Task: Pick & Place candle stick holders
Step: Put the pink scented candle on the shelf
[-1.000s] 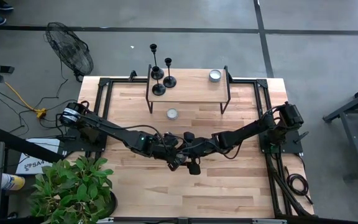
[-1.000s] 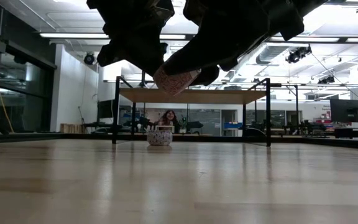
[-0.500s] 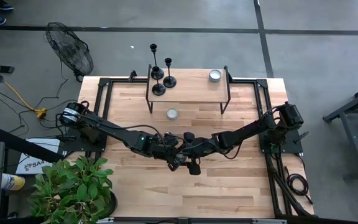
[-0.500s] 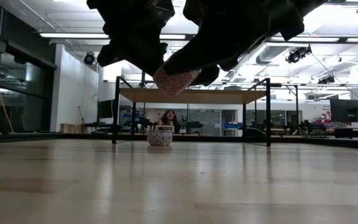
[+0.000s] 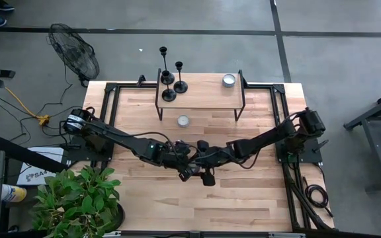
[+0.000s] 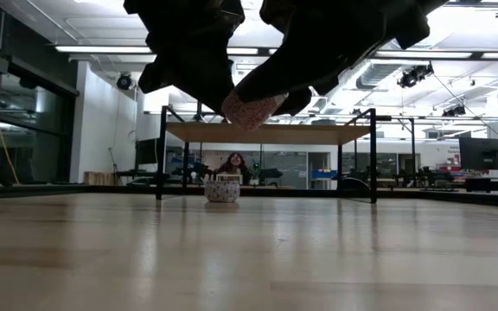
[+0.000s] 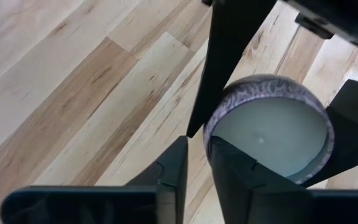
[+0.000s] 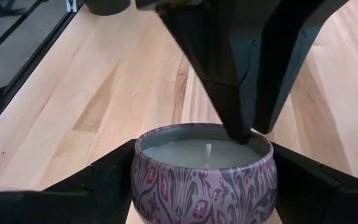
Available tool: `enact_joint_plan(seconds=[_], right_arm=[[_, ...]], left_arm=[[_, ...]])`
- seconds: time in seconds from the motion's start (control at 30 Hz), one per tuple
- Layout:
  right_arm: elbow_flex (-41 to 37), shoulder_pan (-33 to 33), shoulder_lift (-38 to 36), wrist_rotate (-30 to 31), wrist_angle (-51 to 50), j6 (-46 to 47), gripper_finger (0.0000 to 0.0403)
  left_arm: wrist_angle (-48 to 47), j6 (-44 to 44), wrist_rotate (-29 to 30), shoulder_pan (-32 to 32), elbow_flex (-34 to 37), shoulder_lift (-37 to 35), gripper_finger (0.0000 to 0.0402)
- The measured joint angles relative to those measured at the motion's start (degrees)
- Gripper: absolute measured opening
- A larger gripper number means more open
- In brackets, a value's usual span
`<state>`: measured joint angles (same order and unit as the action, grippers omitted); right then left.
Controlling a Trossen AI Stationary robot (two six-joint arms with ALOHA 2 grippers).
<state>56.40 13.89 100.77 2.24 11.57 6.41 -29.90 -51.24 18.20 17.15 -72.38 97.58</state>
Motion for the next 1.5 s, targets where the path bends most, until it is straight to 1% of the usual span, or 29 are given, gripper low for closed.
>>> enact_joint_plan(seconds=[0.23,0.3,0.43,0.5,0.6,0.73,0.9,0.97,1.2,1.3,1.5], right_arm=[[0.0,-0.1,-1.0,0.8,-3.7,0.3,0.0292],[0.0,-0.1,-1.1,0.8,-5.1,1.1,0.0292],[0.0,-0.1,-1.1,0.8,-6.2,1.8,0.0292],[0.0,-0.1,-1.2,1.1,-6.2,2.5,0.0292],[0.0,-0.1,-1.2,2.0,-6.0,2.8,0.0292],[0.0,-0.1,-1.5,4.3,-6.6,2.8,0.0292],[0.0,-0.5,-4.5,9.5,-7.4,2.7,0.0292],[0.0,-1.2,-6.1,12.5,-8.4,2.6,0.0292],[0.0,-4.5,-10.9,26.4,-13.9,4.2,0.0293],[0.0,-6.2,-12.1,32.2,-14.1,5.1,0.0297],[0.0,-10.1,-12.4,39.6,-13.9,5.2,0.0300]], left_arm=[[-0.7,0.0,-1.3,0.0,-0.6,-0.6,0.0110],[-0.3,1.1,-1.4,0.0,-1.8,-1.0,0.0116],[-3.6,4.7,-1.5,0.1,-5.2,-1.8,0.0119],[-8.2,5.2,-0.5,0.1,-7.2,-2.0,0.0119],[-13.1,6.1,2.9,0.1,-9.9,-2.2,0.0120],[-19.0,6.1,6.5,0.2,-10.8,-3.5,0.0120],[-22.7,5.8,9.2,0.2,-10.9,-4.6,0.0120],[-23.7,5.8,10.2,0.2,-10.9,-4.8,0.0120],[-25.0,5.8,13.5,0.2,-10.4,-5.5,0.0120],[-24.7,5.8,14.6,0.2,-10.5,-5.6,0.0120],[-24.7,5.8,15.9,0.1,-10.5,-5.6,0.0120]])
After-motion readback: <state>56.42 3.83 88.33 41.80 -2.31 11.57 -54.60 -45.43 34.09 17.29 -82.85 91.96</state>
